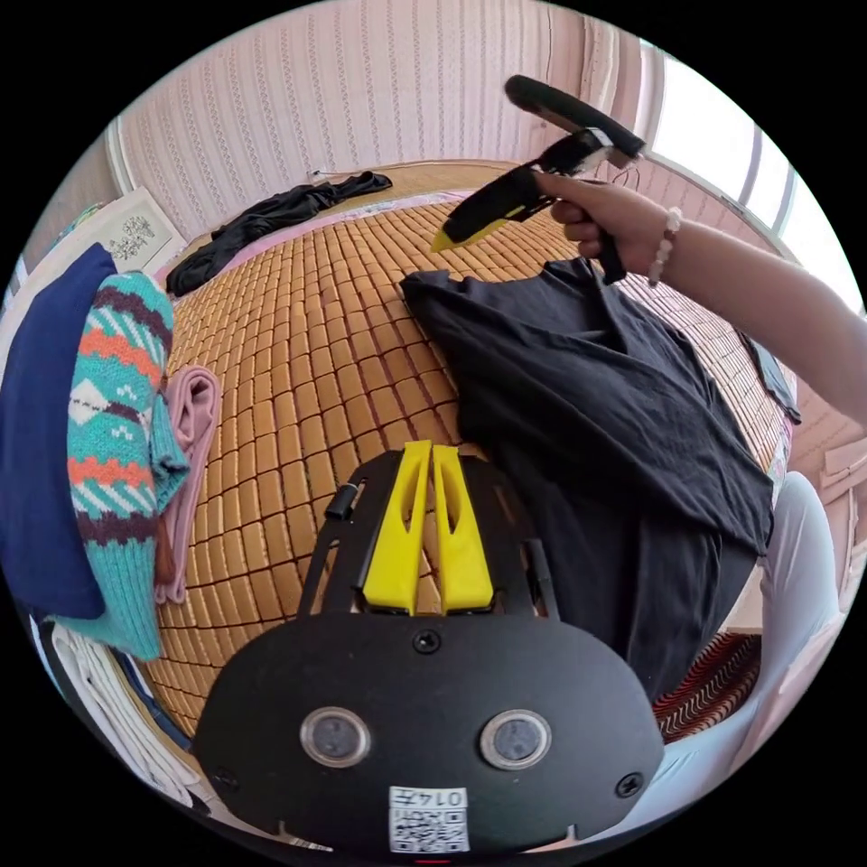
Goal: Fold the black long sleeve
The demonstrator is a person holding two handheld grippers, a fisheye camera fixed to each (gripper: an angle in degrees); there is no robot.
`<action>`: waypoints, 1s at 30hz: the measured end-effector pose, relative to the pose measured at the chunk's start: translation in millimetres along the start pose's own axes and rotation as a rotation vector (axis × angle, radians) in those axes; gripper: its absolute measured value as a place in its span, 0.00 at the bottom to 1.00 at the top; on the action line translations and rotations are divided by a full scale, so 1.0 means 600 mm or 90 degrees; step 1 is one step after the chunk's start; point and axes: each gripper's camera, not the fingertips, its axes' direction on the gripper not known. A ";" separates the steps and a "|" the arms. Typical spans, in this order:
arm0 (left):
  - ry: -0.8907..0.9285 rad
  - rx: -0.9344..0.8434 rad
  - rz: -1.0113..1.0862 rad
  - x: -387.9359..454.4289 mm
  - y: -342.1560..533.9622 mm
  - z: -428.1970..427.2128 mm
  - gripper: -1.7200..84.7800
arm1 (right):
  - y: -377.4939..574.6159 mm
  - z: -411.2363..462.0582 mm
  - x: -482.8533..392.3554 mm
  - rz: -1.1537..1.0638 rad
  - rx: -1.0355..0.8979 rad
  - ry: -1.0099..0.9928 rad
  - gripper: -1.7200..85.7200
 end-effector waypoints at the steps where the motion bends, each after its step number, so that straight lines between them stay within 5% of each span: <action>1: -0.001 0.009 -0.003 -0.008 0.000 -0.006 0.02 | 0.022 -0.035 0.023 0.004 0.027 -0.005 0.13; 8: 0.068 0.149 -0.098 -0.089 -0.066 -0.014 0.14 | 0.185 -0.118 0.163 0.114 -0.007 0.174 0.15; 14: 0.079 0.092 -0.139 -0.112 -0.150 0.069 0.17 | 0.243 -0.090 0.224 0.175 -0.050 0.140 0.16; 21: 0.180 -0.009 -0.190 -0.150 -0.180 0.115 0.02 | 0.252 -0.069 0.236 0.119 -0.056 0.075 0.06; 30: 0.112 0.129 -0.168 -0.145 -0.224 -0.007 0.01 | 0.282 -0.189 0.267 0.150 0.041 0.133 0.03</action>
